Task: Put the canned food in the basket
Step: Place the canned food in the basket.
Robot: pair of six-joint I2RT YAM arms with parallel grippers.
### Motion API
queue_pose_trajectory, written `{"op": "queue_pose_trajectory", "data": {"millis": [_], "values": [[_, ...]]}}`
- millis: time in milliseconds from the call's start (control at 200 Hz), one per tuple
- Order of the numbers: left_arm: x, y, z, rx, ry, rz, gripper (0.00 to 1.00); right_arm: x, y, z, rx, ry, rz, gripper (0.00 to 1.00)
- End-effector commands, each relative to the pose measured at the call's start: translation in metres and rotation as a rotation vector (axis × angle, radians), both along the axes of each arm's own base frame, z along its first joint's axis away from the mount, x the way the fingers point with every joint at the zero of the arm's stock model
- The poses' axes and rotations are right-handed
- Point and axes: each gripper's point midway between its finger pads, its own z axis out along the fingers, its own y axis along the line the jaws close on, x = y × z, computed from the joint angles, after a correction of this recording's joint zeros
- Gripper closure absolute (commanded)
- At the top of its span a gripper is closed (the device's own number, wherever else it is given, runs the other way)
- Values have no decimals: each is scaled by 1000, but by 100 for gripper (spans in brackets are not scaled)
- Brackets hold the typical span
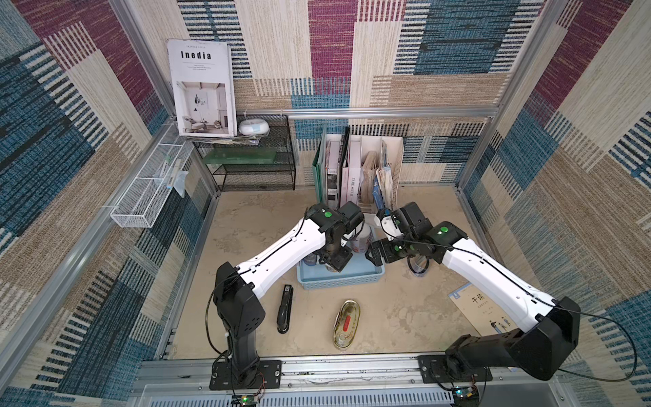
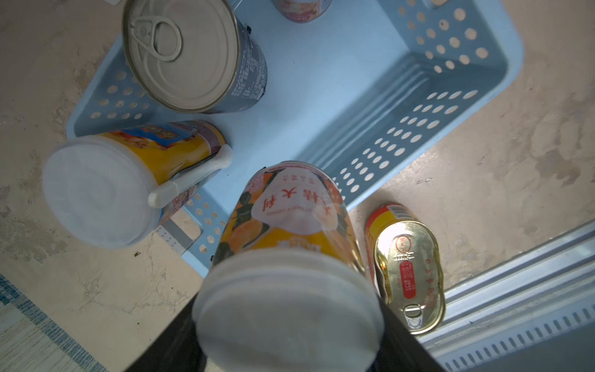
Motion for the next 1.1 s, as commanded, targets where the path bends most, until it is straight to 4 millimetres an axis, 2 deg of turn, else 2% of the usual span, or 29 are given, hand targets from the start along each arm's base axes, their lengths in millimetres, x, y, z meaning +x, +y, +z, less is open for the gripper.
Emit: {"op": "queue_pose_trajectory", "data": {"millis": [0,140,270,501,816,886,1042,1097], "values": [[7,12,-4,11,-24,12,66,-9,2,1,33,26,3,0],[10,26,-21,2,2,49,66,-24,9,2,74,57,37,0],[14,31,-40,7,20,67,65,-36,8,-10,44,91,45,0],[17,42,-67,42,62,91,66,-71,25,-12,65,155,124,0],[13,51,-86,78,98,98,65,-102,30,-45,-72,236,212,0],[11,54,-91,92,109,103,55,-113,40,-52,-99,246,271,0],[6,60,-99,116,128,115,48,-133,49,-77,-179,339,304,0],[4,60,-101,117,132,112,41,-141,52,-87,-204,368,300,0]]}}
